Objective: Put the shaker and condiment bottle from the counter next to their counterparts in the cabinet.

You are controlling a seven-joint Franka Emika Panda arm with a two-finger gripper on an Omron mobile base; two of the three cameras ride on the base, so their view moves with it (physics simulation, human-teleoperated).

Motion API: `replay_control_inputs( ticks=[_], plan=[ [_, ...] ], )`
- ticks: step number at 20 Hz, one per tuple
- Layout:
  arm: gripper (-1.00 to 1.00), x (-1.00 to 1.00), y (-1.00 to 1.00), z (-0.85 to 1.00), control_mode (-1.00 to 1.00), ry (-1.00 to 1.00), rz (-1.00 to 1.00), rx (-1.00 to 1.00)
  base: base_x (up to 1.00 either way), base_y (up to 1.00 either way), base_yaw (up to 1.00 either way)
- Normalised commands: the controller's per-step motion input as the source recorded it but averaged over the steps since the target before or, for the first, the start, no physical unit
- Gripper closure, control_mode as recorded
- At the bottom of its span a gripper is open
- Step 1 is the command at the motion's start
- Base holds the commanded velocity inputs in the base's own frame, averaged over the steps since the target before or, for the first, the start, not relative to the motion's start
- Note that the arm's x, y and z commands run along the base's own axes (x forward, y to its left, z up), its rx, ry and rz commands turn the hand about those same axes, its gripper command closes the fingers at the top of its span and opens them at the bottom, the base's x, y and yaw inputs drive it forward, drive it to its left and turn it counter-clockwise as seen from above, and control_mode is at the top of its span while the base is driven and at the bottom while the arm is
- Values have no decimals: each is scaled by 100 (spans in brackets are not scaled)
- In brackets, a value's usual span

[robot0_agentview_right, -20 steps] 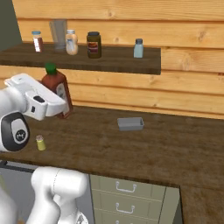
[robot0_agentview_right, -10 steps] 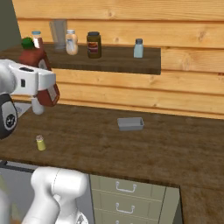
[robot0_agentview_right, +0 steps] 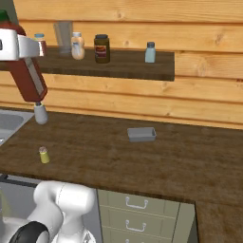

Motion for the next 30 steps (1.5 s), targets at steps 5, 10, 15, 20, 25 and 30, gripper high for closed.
replay_control_inputs(
  ticks=[5, 10, 15, 20, 25, 30],
  plan=[
    [100, 62, 22, 12, -100, 0, 0, -1, 0, 0, 0],
    [100, 64, 3, 1, -100, 1, 0, 1, 0, 0, 0],
    [100, 56, 19, 0, -100, 3, 0, 0, 0, 0, 0],
    [100, 66, 20, 16, -100, 9, -1, 4, 0, 0, 0],
    [100, 58, 0, 22, -100, 8, 0, 13, 0, 0, 0],
    [100, 47, 0, 0, -100, 1, 0, 4, 0, 0, 0]
  ],
)
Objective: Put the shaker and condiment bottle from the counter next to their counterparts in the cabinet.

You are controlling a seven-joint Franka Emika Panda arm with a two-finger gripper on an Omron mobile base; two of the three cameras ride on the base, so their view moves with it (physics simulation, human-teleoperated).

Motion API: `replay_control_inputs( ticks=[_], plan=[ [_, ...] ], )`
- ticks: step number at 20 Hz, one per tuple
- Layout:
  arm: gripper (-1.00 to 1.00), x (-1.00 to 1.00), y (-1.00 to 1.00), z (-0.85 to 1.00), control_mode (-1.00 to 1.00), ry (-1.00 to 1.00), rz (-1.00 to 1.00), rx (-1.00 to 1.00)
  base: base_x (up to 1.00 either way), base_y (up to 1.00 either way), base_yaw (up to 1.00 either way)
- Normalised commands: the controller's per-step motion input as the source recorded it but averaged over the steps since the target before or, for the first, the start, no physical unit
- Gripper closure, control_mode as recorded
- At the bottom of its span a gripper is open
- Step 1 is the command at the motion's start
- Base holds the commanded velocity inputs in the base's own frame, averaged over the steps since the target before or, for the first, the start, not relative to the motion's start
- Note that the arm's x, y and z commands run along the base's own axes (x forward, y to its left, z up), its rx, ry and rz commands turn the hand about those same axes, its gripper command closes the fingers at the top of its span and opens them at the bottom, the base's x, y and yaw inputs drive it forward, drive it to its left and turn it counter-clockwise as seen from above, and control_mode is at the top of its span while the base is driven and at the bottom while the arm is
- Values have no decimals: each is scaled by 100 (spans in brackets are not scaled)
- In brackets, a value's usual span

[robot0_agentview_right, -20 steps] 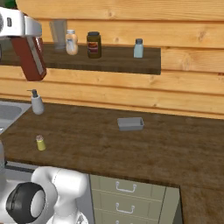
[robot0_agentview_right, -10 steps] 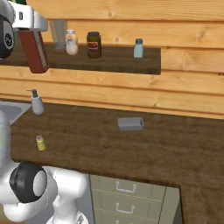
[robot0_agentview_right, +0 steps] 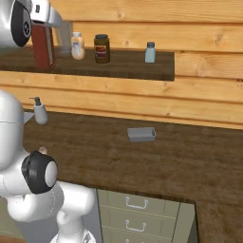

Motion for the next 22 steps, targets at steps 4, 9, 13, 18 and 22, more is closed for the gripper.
replay_control_inputs(
  ticks=[4, 9, 13, 18, 22],
  plan=[
    [100, 51, 0, 0, -100, 0, 0, 0, 0, 0, 0],
    [100, 45, 3, -24, -100, 0, 0, -1, 0, 0, 0],
    [100, 42, 9, -43, -100, 0, 0, -2, 0, 0, 0],
    [100, 37, 2, -10, -100, 0, 0, 0, 0, 0, 0],
    [100, 28, 4, -13, -100, 0, 0, 0, 0, 0, 0]
  ],
)
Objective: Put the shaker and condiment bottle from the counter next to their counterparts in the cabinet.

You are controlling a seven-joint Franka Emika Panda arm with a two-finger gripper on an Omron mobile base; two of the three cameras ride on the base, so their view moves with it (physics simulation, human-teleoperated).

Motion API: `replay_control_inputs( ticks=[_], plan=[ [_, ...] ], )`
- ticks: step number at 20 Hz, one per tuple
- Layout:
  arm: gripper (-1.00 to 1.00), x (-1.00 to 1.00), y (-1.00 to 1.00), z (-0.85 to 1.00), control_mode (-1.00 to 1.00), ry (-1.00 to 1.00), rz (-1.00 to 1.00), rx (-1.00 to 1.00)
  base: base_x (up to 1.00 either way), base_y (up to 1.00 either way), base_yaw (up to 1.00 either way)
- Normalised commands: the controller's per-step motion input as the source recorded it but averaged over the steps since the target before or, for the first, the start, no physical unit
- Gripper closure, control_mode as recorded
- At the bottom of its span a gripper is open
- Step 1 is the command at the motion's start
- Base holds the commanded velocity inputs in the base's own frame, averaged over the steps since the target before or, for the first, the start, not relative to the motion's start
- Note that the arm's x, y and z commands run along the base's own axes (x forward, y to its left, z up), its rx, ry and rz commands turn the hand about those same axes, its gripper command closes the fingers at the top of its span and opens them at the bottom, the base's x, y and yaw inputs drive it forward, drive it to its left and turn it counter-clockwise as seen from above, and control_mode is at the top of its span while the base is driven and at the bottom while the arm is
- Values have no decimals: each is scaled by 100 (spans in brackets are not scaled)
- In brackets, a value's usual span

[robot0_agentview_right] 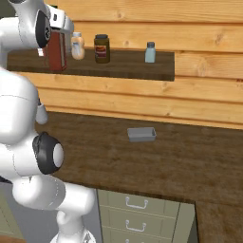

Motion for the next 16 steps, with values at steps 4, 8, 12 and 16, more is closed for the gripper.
replay_control_inputs(
  ticks=[4, 8, 12, 16],
  plan=[
    [100, 22, 14, -9, -100, 0, 0, 0, 0, 0, 0],
    [100, 21, 18, -1, -100, 0, 0, 0, 0, 0, 0],
    [100, 26, 11, 0, -100, 0, 0, 0, 0, 0, 0],
    [100, 34, 12, 0, -100, 0, 0, 0, 0, 0, 0]
  ],
)
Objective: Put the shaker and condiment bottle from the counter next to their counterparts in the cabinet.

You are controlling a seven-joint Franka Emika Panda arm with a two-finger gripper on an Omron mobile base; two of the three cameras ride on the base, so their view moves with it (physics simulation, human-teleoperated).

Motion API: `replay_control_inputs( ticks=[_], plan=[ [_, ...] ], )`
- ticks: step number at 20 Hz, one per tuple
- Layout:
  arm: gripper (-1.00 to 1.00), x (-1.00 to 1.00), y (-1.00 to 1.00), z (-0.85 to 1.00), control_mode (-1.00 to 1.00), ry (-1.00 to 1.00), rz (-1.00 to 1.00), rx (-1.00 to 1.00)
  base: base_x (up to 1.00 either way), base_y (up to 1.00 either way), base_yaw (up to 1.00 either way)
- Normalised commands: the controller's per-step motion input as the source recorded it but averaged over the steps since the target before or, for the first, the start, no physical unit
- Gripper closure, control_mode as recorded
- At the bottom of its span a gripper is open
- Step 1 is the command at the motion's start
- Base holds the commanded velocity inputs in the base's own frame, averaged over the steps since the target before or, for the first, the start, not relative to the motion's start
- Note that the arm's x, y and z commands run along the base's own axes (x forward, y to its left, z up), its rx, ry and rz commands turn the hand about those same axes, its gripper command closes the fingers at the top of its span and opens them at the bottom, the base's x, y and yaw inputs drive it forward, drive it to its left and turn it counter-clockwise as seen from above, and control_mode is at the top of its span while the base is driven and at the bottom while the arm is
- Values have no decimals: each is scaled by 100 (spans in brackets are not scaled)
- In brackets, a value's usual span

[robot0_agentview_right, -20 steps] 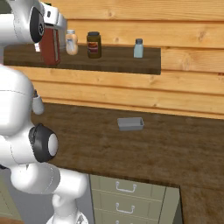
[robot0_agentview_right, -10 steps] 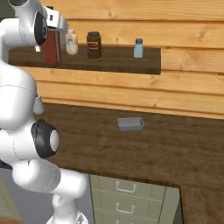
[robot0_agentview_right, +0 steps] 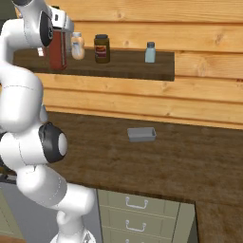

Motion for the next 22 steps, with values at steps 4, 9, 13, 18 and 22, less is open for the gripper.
replay_control_inputs(
  ticks=[4, 9, 13, 18, 22],
  plan=[
    [100, 32, 12, -1, -100, 0, 0, 0, 0, 0, 0],
    [100, 24, 15, -9, -100, -2, 0, 0, 0, 0, 0],
    [100, 18, 19, -17, -100, -11, 0, 0, 0, 0, 0],
    [100, 1, 5, -17, -100, -28, 0, 0, 0, 0, 0],
    [100, 12, 0, -29, -100, -27, 0, 0, 0, 0, 0]
  ],
)
